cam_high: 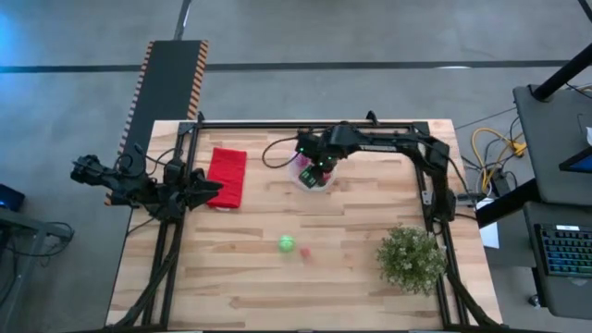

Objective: Pick and placing Produce into tupperware
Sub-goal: Put the red strawberry into the transparent bin, then put the pink peach into the transparent bin

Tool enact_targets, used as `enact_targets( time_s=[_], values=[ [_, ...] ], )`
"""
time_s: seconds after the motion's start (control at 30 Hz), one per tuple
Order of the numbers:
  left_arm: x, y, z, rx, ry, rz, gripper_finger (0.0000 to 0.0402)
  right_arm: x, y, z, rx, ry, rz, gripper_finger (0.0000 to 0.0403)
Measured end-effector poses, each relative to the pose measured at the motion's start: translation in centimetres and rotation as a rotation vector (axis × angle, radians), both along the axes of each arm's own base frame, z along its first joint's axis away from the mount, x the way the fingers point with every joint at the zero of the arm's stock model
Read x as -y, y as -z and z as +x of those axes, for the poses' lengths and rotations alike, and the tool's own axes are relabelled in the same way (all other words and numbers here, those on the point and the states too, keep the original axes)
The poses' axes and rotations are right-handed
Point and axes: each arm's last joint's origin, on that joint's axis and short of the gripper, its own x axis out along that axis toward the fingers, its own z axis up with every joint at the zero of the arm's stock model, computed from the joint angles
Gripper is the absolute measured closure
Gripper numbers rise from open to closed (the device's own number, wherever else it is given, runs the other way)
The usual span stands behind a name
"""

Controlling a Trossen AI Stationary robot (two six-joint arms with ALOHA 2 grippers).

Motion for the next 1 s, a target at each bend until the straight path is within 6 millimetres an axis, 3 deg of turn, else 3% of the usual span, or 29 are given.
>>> enact_targets(
  time_s=[0.23,0.57,1.0],
  values=[
    [0.0,0.0,0.0,0.001,0.000,0.000,0.0210,0.4,0.8,1.8,-0.026,-0.023,0.013,0.0266],
    [0.0,0.0,0.0,-0.002,0.005,0.002,0.0210,0.5,2.2,2.7,-0.173,-0.075,0.027,0.0262],
    [0.0,0.1,0.0,-0.007,0.009,0.013,0.0210,-1.5,-0.1,3.5,-0.178,-0.097,-0.049,0.0150]
  ],
)
